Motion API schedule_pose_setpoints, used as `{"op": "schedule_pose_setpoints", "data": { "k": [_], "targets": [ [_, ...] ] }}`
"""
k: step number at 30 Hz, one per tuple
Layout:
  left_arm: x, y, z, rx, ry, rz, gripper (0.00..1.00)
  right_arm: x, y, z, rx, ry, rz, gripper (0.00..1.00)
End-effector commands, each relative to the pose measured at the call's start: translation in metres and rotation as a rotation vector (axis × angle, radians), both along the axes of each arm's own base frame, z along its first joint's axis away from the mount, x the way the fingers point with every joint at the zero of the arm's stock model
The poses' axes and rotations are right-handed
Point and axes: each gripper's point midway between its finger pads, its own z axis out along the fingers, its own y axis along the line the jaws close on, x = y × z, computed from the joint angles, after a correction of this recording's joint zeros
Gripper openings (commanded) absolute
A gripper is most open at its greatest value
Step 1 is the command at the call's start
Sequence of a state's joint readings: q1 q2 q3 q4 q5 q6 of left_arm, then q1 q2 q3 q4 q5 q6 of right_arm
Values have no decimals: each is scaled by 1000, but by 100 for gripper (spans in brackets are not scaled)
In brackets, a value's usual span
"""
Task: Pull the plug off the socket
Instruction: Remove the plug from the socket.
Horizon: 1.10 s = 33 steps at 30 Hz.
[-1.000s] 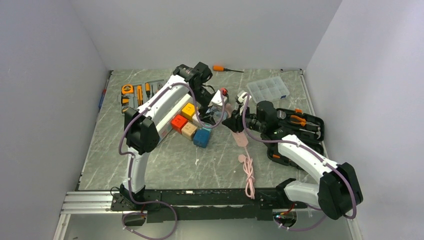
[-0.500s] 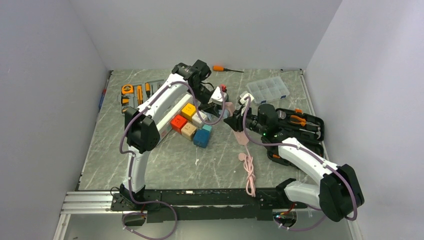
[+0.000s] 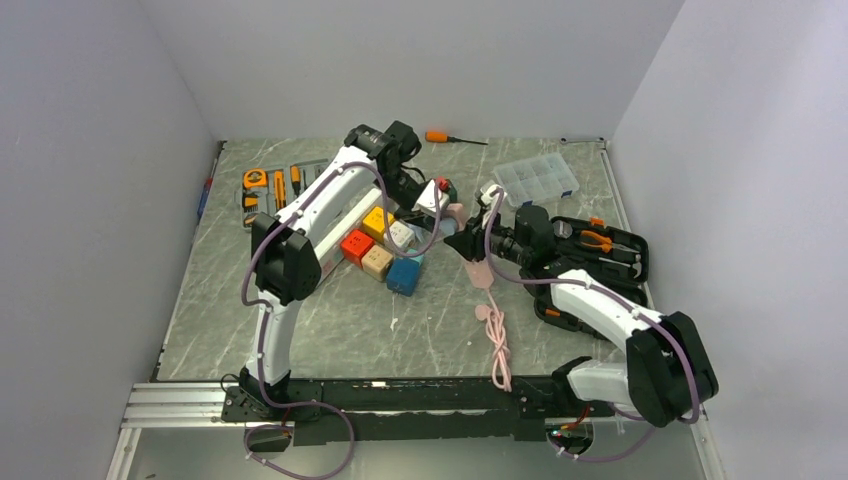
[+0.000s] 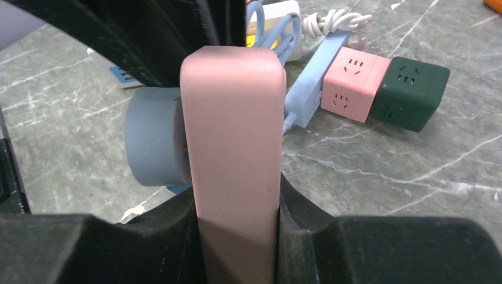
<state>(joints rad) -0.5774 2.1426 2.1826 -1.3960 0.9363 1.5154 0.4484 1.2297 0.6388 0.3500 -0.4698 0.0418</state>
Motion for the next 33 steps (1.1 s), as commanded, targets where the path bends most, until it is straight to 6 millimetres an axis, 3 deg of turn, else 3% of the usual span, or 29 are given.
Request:
{"op": "schedule_pose_setpoints", "data": {
  "k": [1, 6, 11, 15, 19, 20, 22, 27, 29, 33],
  "targets": [
    [-47, 7, 16, -37, 47, -132, 0, 52, -31, 29, 68, -120, -211, 0],
    [-57, 9, 20, -63, -25, -196, 0, 79, -57, 0, -23, -50, -394, 0],
    [-60, 9, 21, -65, -49, -210, 0, 85, -74, -8, -11, -34, -494, 0],
    [-34, -5, 15, -46, -61, -111, 0, 87, -86, -22, -3, 46, -577, 0],
    [9, -29, 5, -40, -128, 41, 0, 83, -121, -57, 30, 243, -775, 0],
    [15, -33, 5, -45, -137, 54, 0, 78, -127, -66, 42, 289, -802, 5],
    [30, -43, 1, -45, -150, 110, 0, 66, -135, -83, 74, 370, -842, 25],
    [60, -67, -10, -65, -179, 206, 0, 54, -130, -104, 132, 474, -830, 51],
    [73, -76, -9, -86, -205, 240, 0, 57, -129, -103, 140, 502, -831, 70],
    [86, -90, -9, -113, -200, 281, 0, 61, -139, -86, 202, 513, -882, 95]
  ]
}}
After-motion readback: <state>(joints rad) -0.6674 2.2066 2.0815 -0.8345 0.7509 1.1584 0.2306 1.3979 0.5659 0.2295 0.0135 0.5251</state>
